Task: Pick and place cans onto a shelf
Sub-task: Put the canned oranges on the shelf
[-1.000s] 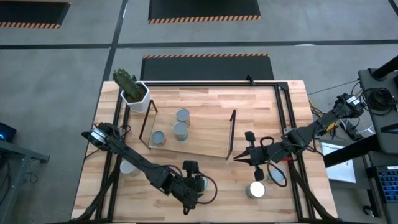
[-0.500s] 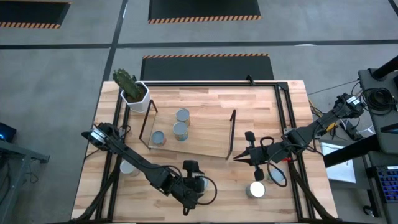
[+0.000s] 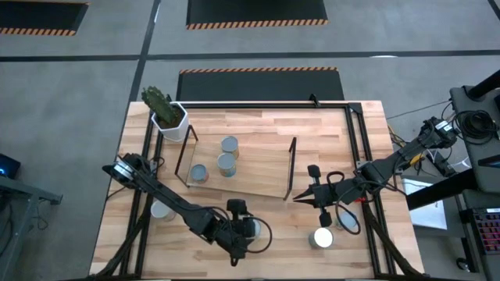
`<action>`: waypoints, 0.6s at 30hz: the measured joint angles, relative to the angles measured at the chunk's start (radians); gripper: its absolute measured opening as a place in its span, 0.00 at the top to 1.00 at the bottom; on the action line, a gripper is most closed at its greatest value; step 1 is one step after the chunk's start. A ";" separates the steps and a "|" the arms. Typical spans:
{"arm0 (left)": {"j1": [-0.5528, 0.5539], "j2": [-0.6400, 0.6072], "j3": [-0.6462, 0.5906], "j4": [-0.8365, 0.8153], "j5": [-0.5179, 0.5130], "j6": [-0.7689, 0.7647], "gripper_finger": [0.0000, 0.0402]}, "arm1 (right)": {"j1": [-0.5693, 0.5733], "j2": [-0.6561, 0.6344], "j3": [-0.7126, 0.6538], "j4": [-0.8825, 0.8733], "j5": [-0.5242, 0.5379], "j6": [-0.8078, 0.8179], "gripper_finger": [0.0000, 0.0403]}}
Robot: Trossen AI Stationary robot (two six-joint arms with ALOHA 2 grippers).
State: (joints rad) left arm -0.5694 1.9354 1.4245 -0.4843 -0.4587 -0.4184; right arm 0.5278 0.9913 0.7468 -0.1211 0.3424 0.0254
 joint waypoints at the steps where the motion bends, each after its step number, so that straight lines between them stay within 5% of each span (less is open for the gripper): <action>1: 0.000 0.000 -0.005 0.010 0.000 -0.003 0.08 | 0.000 0.000 -0.001 0.000 0.000 0.000 0.97; 8: 0.000 0.000 -0.073 0.111 0.012 -0.040 0.10 | 0.000 0.000 -0.015 0.007 0.000 0.001 0.97; 18: 0.003 -0.002 -0.046 0.080 0.000 -0.051 0.26 | 0.000 0.000 -0.016 0.007 0.000 0.001 0.97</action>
State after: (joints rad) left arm -0.5661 1.9331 1.3790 -0.4043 -0.4585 -0.4691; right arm 0.5278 0.9913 0.7307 -0.1139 0.3424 0.0265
